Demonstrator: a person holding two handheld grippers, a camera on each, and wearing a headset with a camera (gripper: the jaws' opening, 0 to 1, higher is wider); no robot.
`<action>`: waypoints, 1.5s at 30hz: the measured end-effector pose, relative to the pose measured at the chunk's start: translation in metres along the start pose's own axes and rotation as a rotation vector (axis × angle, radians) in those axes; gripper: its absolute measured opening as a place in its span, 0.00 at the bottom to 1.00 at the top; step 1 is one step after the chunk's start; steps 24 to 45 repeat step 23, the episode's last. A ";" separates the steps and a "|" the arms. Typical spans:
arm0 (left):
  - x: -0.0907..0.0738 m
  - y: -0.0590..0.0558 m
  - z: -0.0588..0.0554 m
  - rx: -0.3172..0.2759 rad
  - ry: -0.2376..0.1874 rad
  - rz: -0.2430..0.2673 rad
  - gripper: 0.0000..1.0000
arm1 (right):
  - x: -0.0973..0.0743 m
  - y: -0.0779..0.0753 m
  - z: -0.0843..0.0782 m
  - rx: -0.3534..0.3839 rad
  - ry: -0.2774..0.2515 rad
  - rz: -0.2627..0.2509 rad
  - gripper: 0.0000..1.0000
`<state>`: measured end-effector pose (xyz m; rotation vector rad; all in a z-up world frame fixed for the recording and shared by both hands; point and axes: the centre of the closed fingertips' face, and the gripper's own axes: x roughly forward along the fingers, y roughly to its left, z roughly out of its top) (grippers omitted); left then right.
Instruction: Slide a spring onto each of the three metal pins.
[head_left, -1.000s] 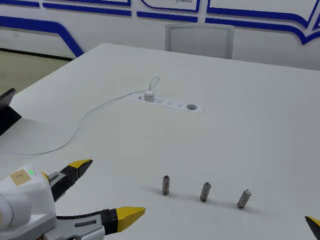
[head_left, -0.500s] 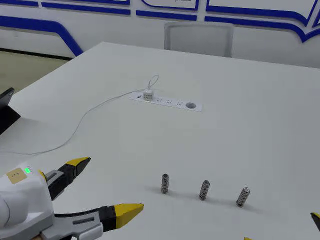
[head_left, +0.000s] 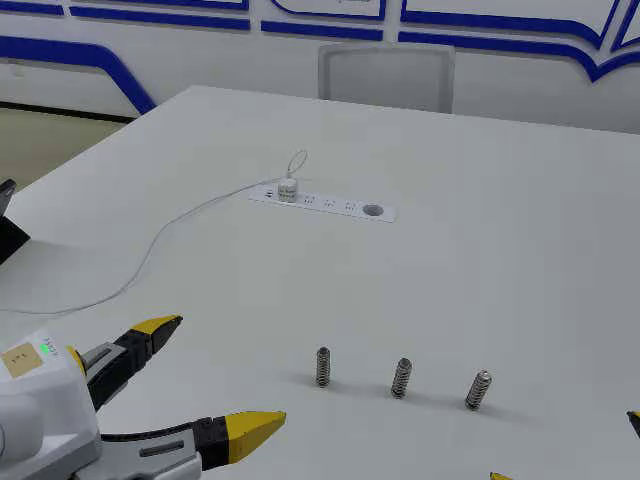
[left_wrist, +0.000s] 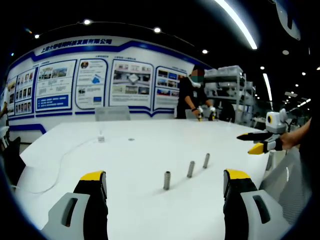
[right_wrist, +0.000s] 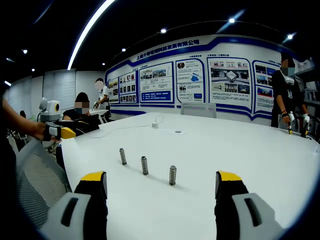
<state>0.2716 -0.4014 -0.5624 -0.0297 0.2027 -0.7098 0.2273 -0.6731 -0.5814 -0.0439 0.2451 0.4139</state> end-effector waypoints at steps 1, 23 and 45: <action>0.000 0.000 0.000 0.002 0.000 0.002 0.99 | 0.000 -0.001 -0.001 0.001 0.003 -0.002 0.90; 0.000 0.001 -0.004 -0.002 0.018 0.003 0.97 | 0.000 -0.002 -0.003 0.013 0.011 -0.007 0.90; 0.000 0.001 -0.004 -0.002 0.018 0.003 0.97 | 0.000 -0.002 -0.003 0.013 0.011 -0.007 0.90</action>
